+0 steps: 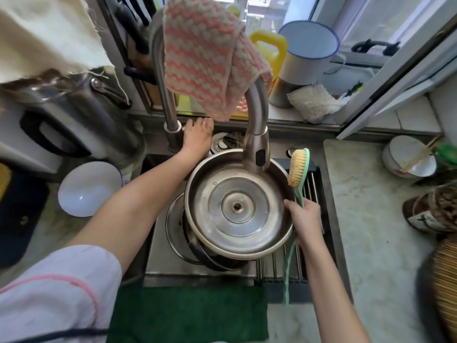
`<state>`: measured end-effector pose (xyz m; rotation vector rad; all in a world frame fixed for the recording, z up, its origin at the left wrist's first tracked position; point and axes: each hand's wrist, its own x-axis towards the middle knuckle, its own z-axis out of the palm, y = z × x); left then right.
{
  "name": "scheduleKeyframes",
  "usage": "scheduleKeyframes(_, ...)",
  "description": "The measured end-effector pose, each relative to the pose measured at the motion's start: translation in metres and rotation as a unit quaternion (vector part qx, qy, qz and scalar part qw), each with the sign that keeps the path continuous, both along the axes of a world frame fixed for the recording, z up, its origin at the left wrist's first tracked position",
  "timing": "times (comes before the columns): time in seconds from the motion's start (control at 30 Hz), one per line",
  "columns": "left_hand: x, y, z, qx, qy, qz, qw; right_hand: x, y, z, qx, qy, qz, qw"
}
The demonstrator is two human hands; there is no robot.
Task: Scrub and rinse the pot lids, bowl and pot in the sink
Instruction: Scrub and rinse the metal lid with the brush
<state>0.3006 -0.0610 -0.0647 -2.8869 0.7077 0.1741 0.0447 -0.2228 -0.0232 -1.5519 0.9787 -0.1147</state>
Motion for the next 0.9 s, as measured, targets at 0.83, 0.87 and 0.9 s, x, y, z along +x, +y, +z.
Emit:
scheduleKeyframes(0.83, -0.072, 0.013, 0.024, -0.259, -0.003, -0.130, 0.957, -0.010, -0.008, 0.008, -0.083, -0.003, 0.010, 0.997)
scheduleKeyframes(0.87, -0.088, 0.012, 0.028, -0.277, -0.001, -0.176, 0.945, -0.011, -0.009, 0.008, -0.092, -0.004, 0.010, 0.996)
scheduleKeyframes(0.9, -0.102, 0.011, 0.030, -0.286, -0.001, -0.218, 0.933, -0.012, -0.009, 0.009, -0.095, -0.005, 0.008, 0.995)
